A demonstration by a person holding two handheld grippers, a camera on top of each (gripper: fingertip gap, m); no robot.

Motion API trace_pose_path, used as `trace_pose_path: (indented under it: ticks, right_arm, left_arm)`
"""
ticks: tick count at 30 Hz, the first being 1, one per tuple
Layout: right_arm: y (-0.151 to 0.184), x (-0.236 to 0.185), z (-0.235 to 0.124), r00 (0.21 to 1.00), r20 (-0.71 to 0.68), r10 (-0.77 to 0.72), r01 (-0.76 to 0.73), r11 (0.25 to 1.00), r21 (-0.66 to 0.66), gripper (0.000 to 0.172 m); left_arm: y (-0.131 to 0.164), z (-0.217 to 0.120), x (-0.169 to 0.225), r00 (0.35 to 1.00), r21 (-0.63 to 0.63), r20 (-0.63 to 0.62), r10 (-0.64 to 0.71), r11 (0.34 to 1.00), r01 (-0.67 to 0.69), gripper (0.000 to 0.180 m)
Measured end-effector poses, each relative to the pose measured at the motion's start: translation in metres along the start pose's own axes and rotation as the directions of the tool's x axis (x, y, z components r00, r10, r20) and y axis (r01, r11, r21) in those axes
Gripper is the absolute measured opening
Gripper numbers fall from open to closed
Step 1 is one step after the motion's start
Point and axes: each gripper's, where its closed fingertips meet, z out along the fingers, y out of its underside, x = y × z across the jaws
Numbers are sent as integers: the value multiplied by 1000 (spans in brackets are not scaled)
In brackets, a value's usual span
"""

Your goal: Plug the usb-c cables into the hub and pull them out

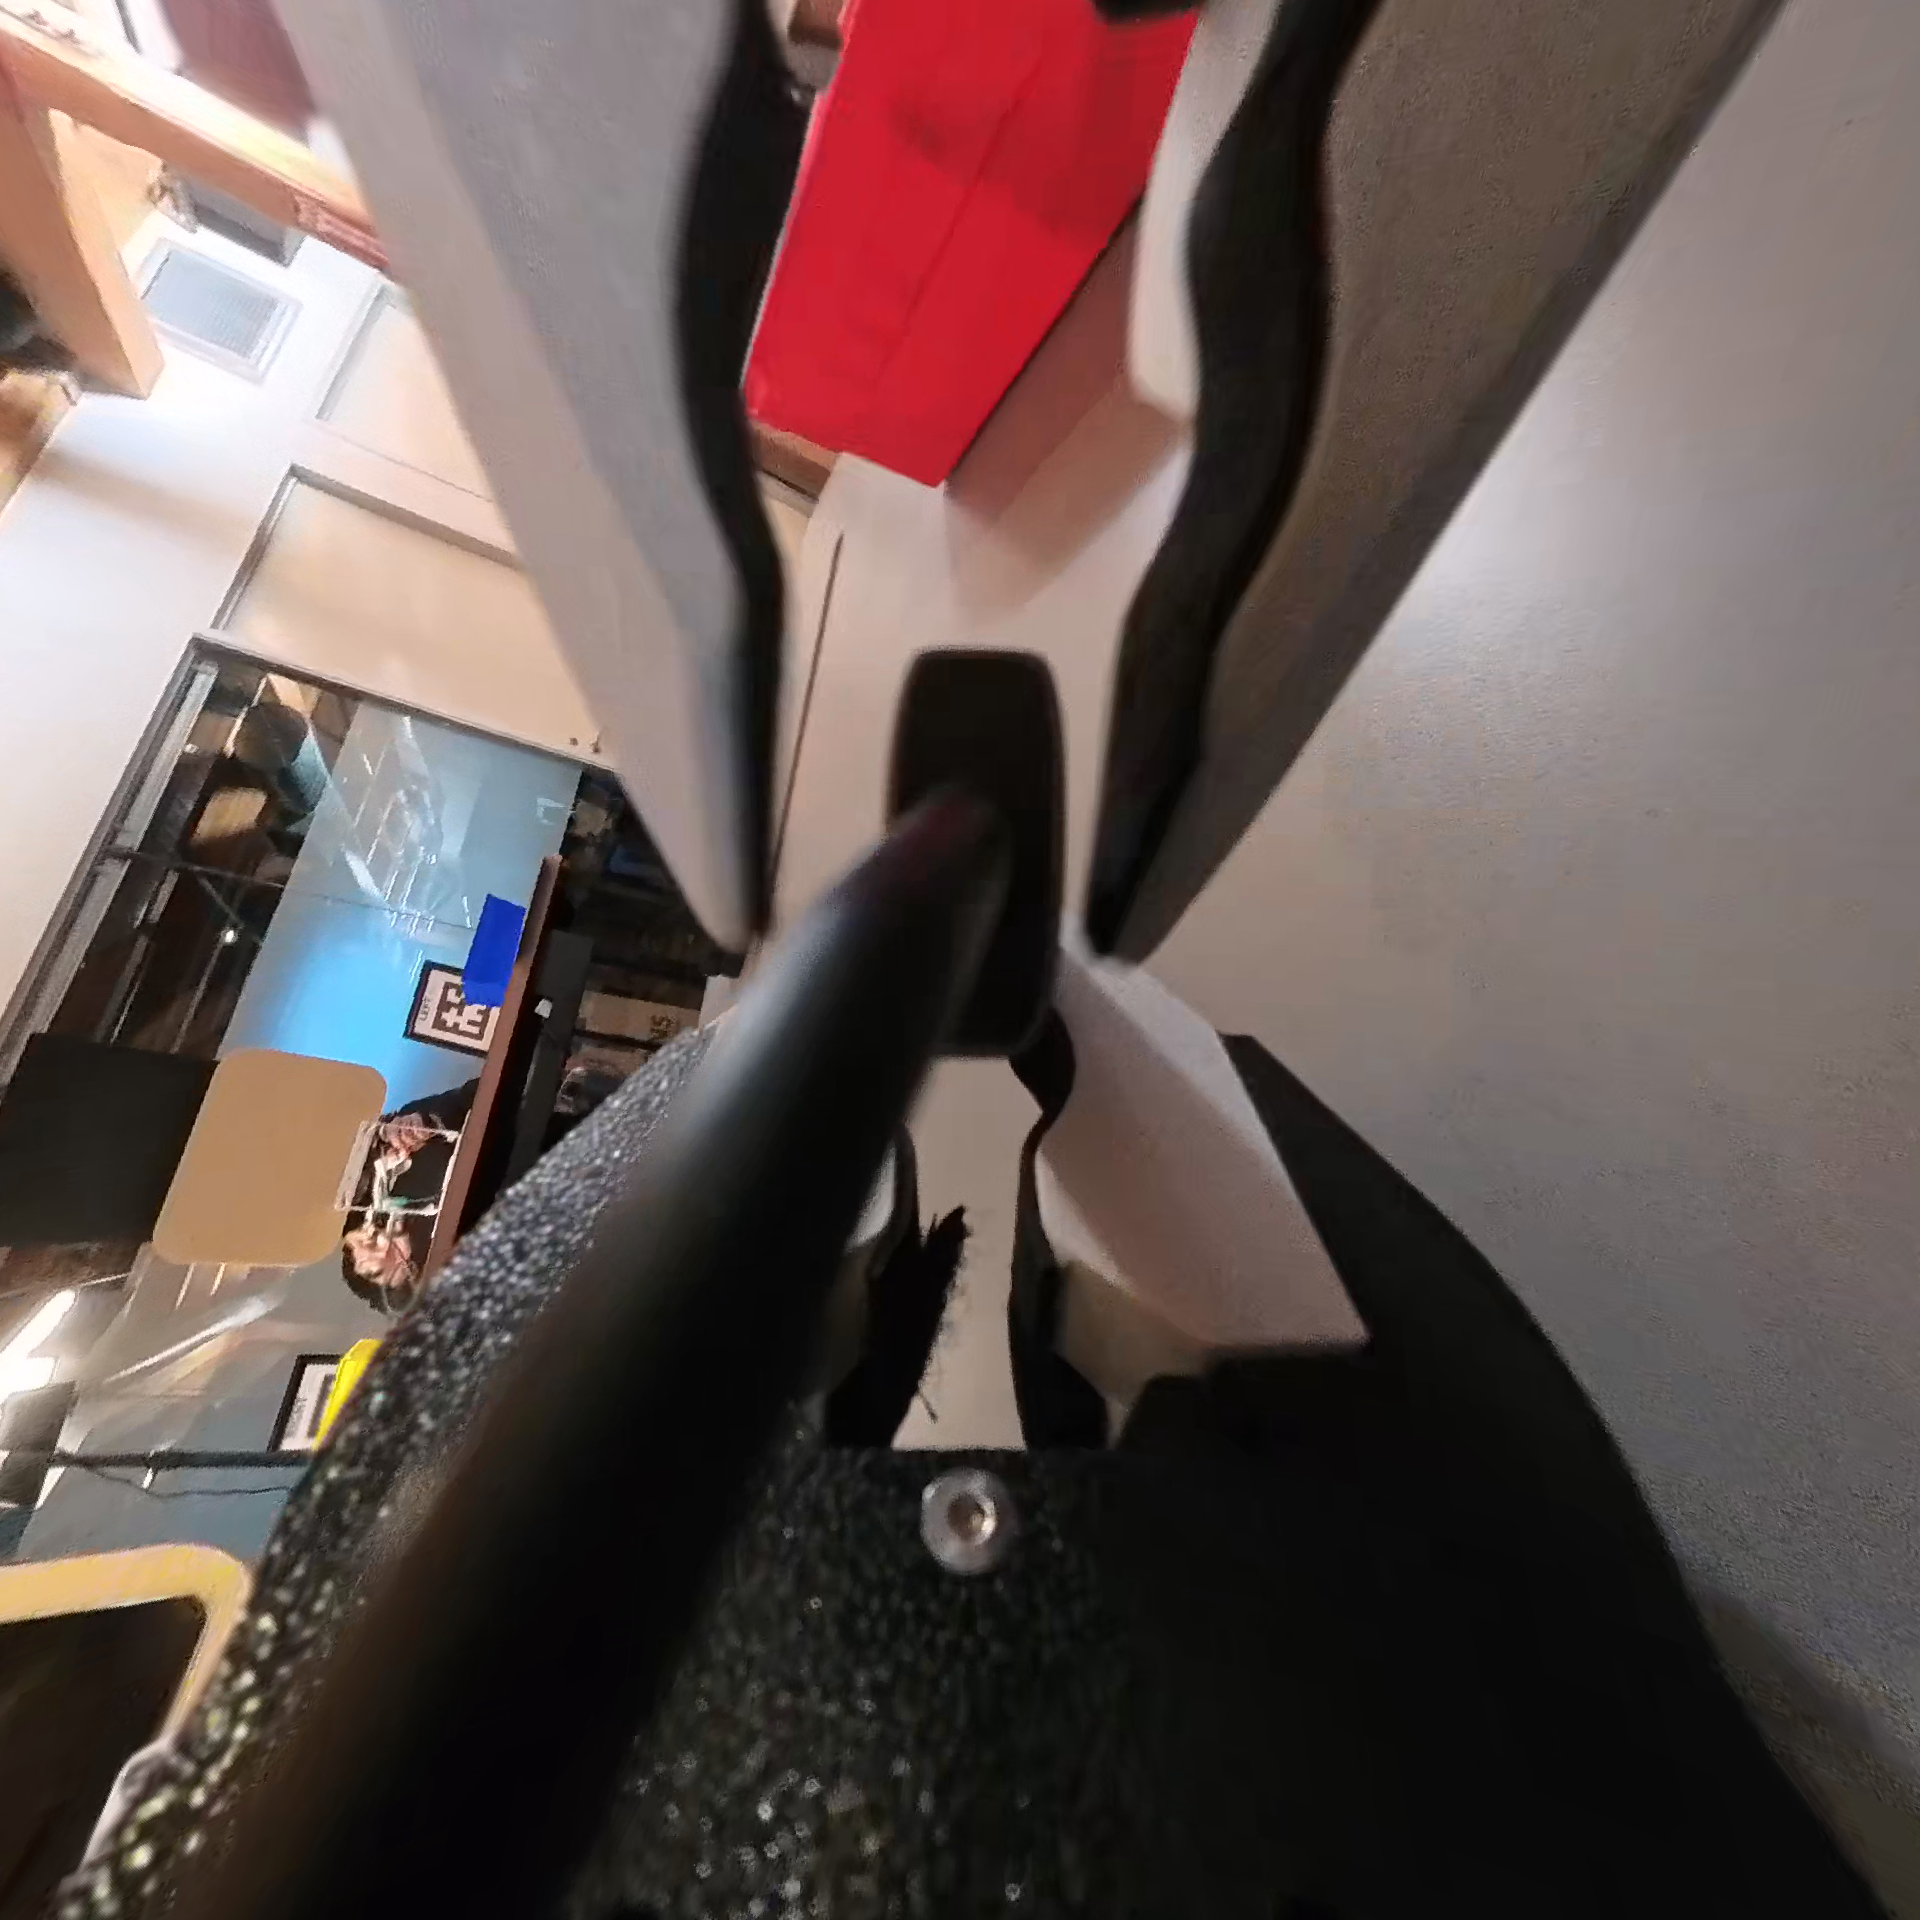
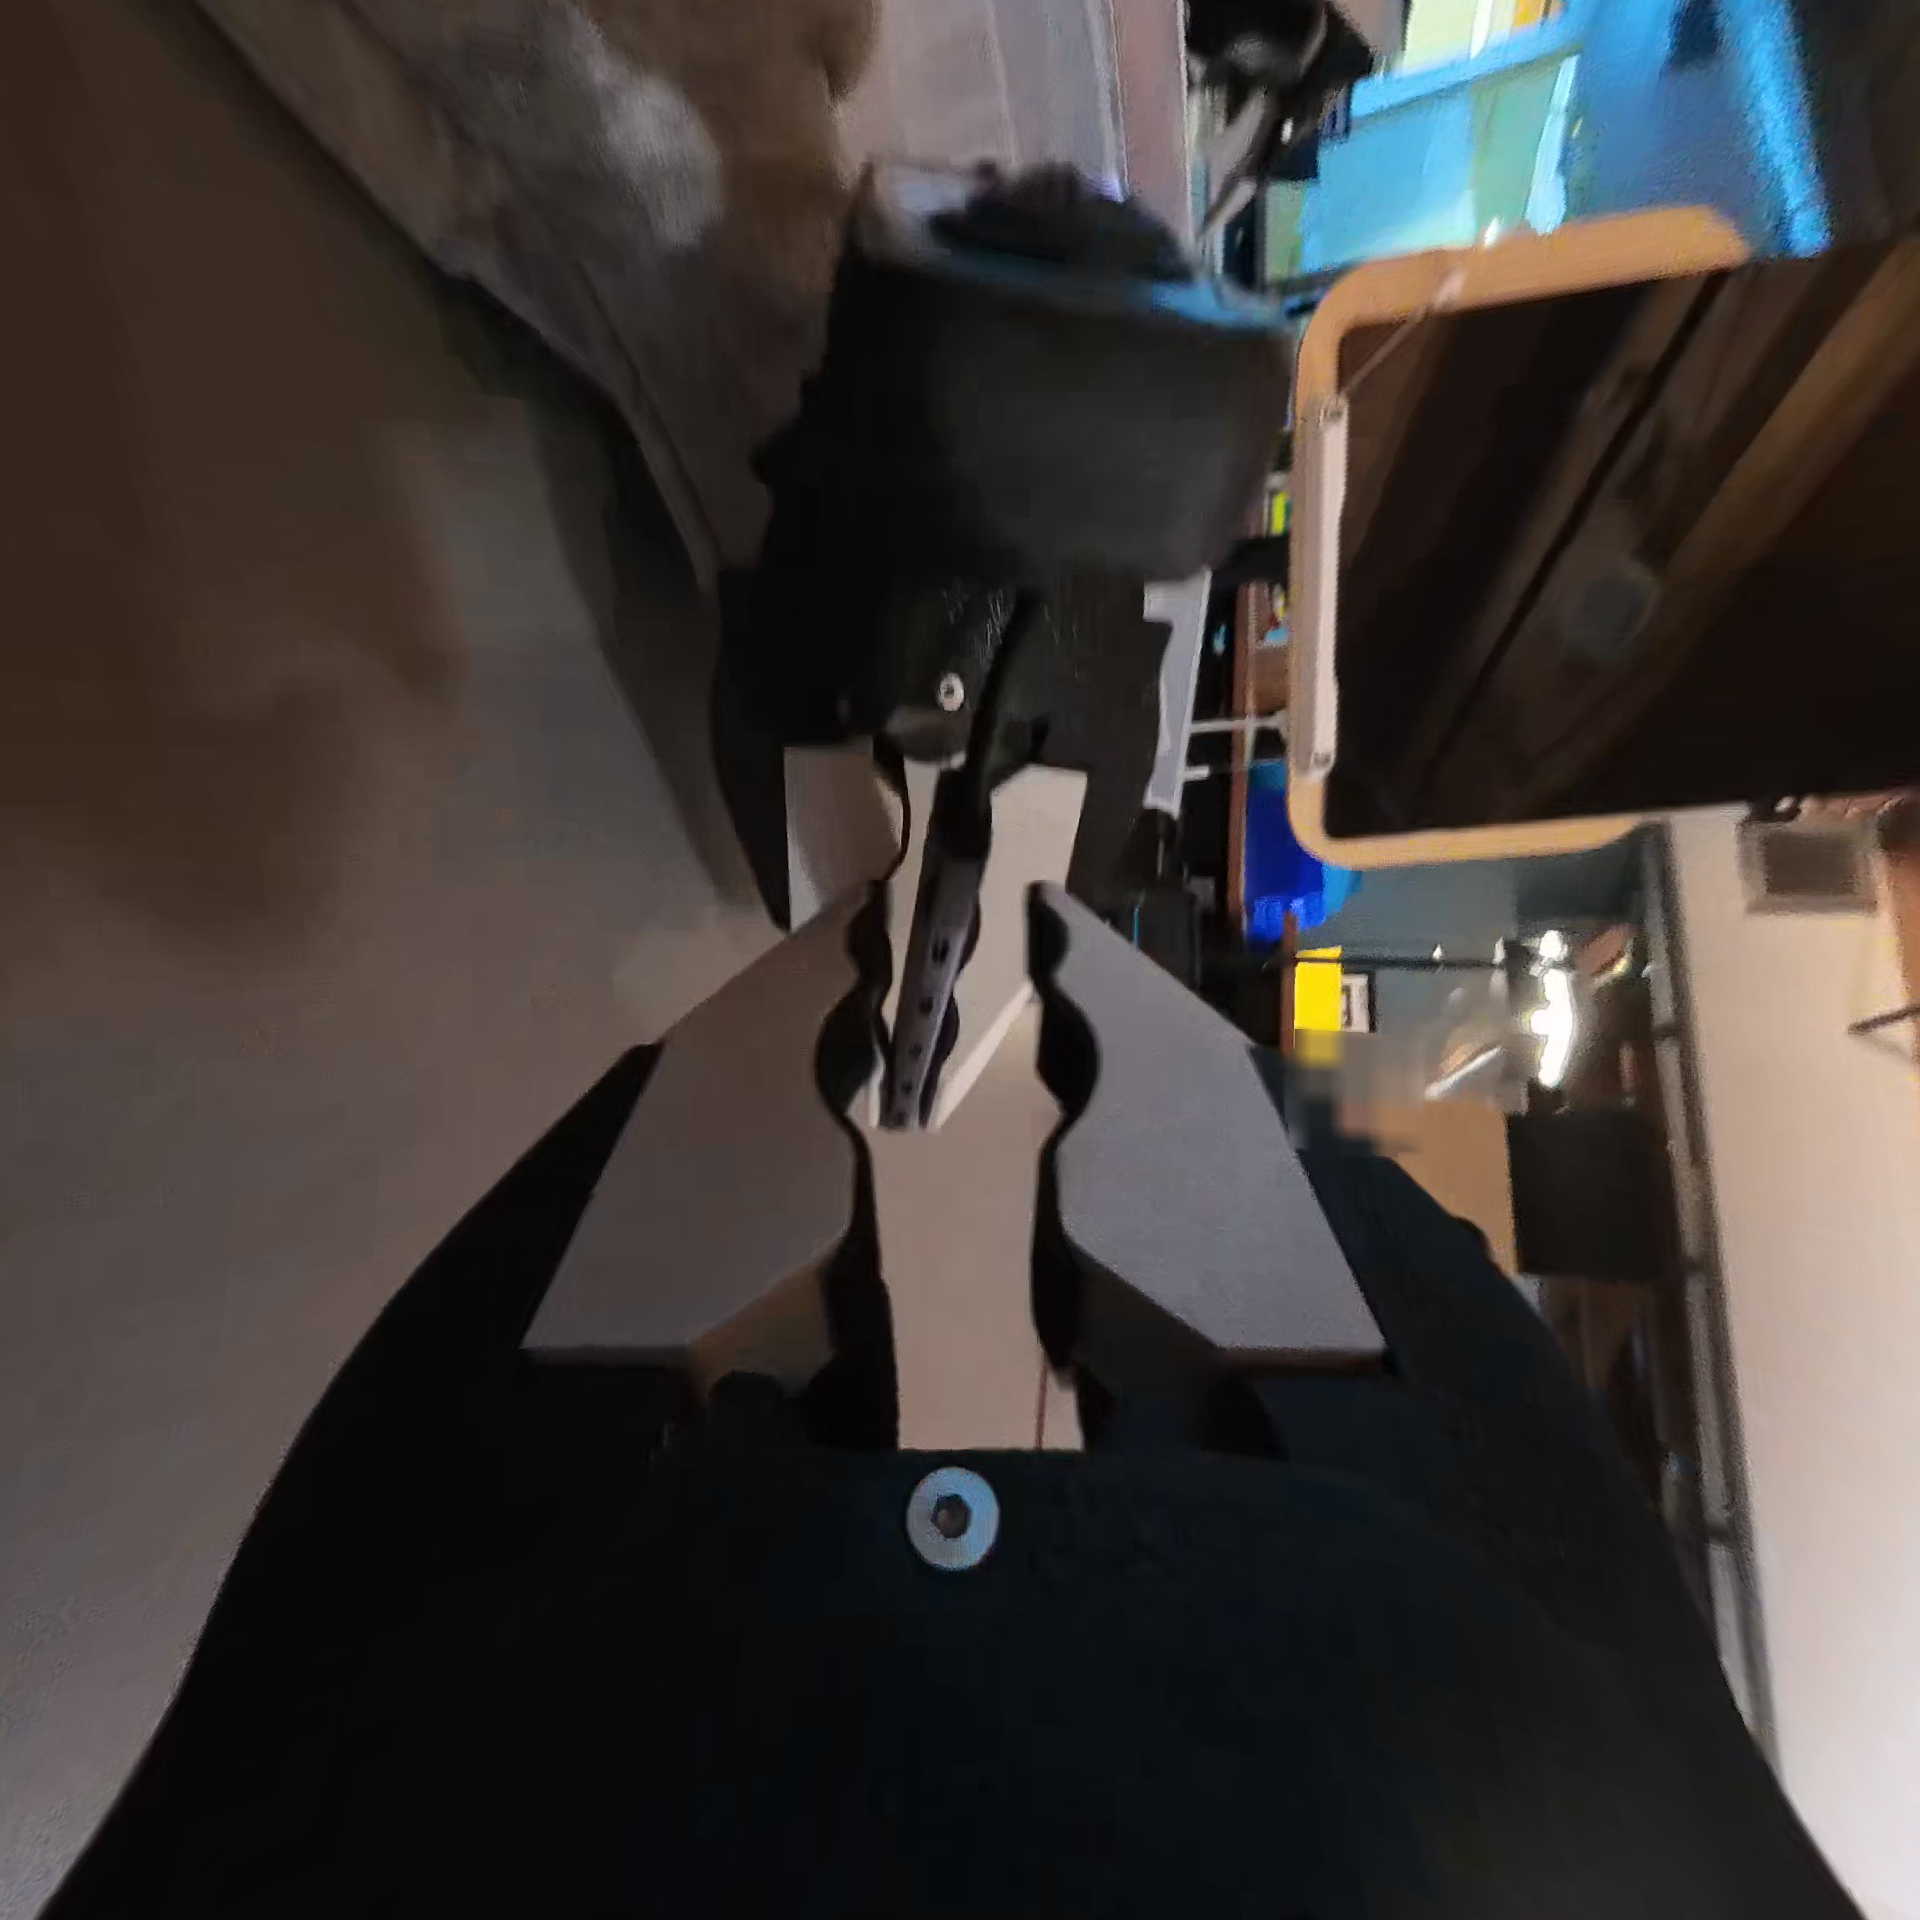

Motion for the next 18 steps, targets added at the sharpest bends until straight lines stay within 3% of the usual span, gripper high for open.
trace_pose_path:
  ticks: [1,4,7,10,14,18]
  right_arm:
    - [-3,-1,3,1000,-12,-26,26,1000,8,11]
    - [-4,2,5,998,-54,-26,26,1000,5,7]
    - [10,24,-7,991,-131,9,-14,999,-42,7]
    - [35,63,-33,969,-248,14,-45,992,-117,7]
    - [102,128,-97,907,-420,-18,-126,941,-313,7]
    - [190,157,-162,898,-432,87,-325,793,-515,7]
  left_arm:
    - [-1,0,0,1000,-4,-5,3,1000,-3,9]
    - [-3,-2,-13,997,9,77,5,1000,-6,9]
    - [-8,-8,-38,974,27,225,-30,999,24,35]
    - [4,-5,-43,969,-29,244,-43,998,52,51]
    - [6,-2,-41,971,-38,235,-38,998,48,47]
    - [9,1,-38,975,-50,220,-35,998,48,43]
